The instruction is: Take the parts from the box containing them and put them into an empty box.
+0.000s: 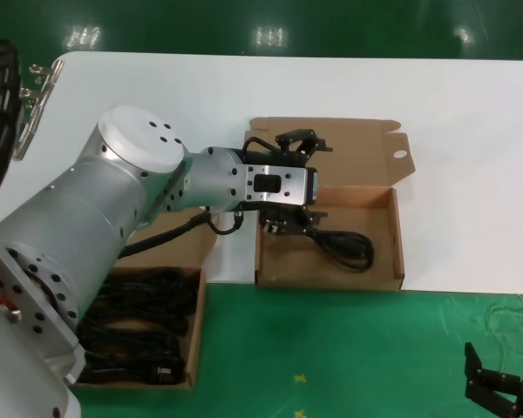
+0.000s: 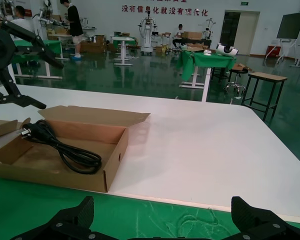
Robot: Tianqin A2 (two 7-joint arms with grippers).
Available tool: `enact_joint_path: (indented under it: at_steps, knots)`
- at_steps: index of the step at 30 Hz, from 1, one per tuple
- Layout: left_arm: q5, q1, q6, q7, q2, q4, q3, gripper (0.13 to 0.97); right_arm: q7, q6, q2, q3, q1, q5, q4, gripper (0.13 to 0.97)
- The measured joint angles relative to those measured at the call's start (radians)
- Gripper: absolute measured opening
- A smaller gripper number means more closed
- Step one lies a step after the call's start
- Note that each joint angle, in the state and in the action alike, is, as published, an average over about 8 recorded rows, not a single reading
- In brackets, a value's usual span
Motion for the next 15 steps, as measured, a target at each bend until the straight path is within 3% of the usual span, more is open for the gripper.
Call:
enact_joint_path:
  at_steps: [8, 15]
  knots:
    - [0.001, 0.022, -0.008, -0.010, -0.004, -0.019, -0.017, 0.720, 0.000, 0.000, 0.000, 0.000, 0.000, 0.000, 0.000, 0.966]
    - [0.021, 0.124, -0.054, -0.066, -0.024, -0.116, -0.092, 0.833, 0.000, 0.000, 0.000, 0.000, 0.000, 0.000, 0.000, 0.966]
